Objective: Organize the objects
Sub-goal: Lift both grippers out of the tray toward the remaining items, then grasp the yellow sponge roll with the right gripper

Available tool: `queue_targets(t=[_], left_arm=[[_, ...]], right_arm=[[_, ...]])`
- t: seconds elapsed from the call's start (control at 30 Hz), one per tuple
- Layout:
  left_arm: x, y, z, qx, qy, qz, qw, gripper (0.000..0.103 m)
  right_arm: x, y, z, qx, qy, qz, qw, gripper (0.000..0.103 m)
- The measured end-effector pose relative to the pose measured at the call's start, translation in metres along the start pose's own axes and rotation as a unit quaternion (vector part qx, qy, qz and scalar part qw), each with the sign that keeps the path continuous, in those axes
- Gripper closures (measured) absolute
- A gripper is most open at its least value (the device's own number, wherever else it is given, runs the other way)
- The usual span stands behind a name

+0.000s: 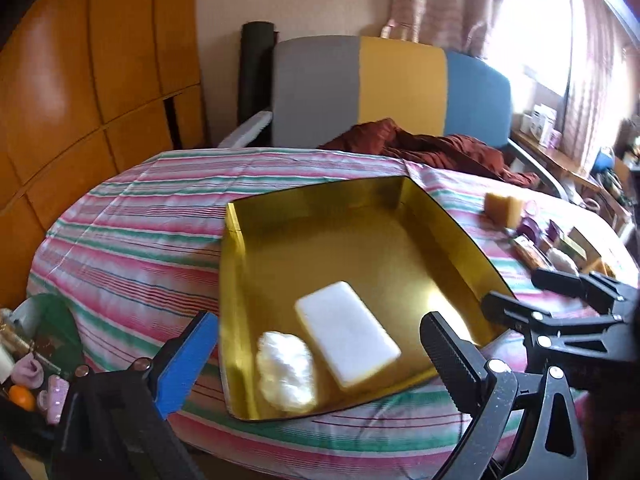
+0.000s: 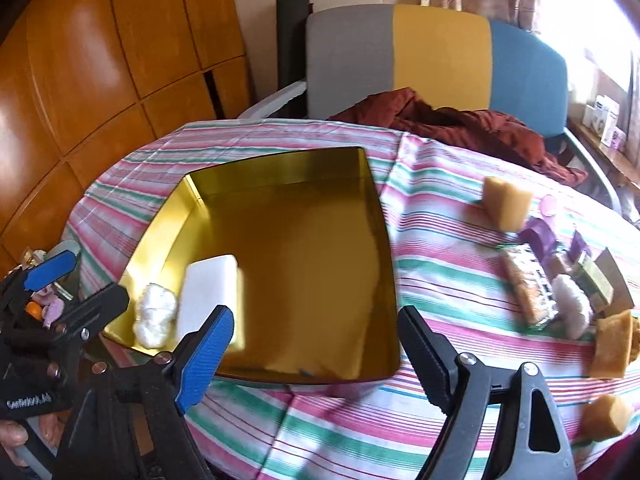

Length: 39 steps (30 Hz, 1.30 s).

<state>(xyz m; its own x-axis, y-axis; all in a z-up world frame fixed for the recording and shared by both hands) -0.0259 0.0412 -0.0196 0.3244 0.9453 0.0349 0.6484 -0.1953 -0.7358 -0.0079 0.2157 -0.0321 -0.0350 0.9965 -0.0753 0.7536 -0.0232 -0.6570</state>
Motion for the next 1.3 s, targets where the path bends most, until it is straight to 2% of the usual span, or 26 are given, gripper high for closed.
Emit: queue_targets(t=[0.33,0.6,0.83,1.1,1.3], left_arm=[[0.033,0.007,0.01,-0.025,0.029,0.03,0.9988,0.001],[0.047,0.0,0.013,-0.027,0.056,0.042,0.9972,0.001],[0.061,-0.006,0.018,-0.029,0.071,0.053,0.9956,0.001],[0.083,-0.016,0.022,-0.025,0.097,0.078,0.9919,0.001],[0.102,-0.023,0.025,-0.025,0.115,0.093,0.9887,0.001]], right_arm=[[0.049,0.009,-0.006,0.006,0.036,0.04,0.999,0.011],[0.102,0.029,-0.008,-0.028,0.073,0.079,0.994,0.011],[0.161,0.043,-0.024,-0.05,0.121,0.115,0.985,0.011],[0.244,0.054,-0.074,-0.056,0.18,0.174,0.967,0.011],[0.311,0.069,-0.111,-0.057,0.218,0.258,0.94,0.011]])
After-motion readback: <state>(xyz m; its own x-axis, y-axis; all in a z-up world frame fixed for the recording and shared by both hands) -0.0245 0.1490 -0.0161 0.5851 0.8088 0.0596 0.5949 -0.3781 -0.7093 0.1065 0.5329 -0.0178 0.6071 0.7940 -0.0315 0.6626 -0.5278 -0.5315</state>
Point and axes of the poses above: each gripper's, at about its wrist camera, not at the fingertips, and z roughly the way its jaws point, x to its right, y to its underside, the point moved 4 cm from there along z, roughly the way its jaws point, and after that the axes turned 2 degrees about y, right-handed, at the moved point
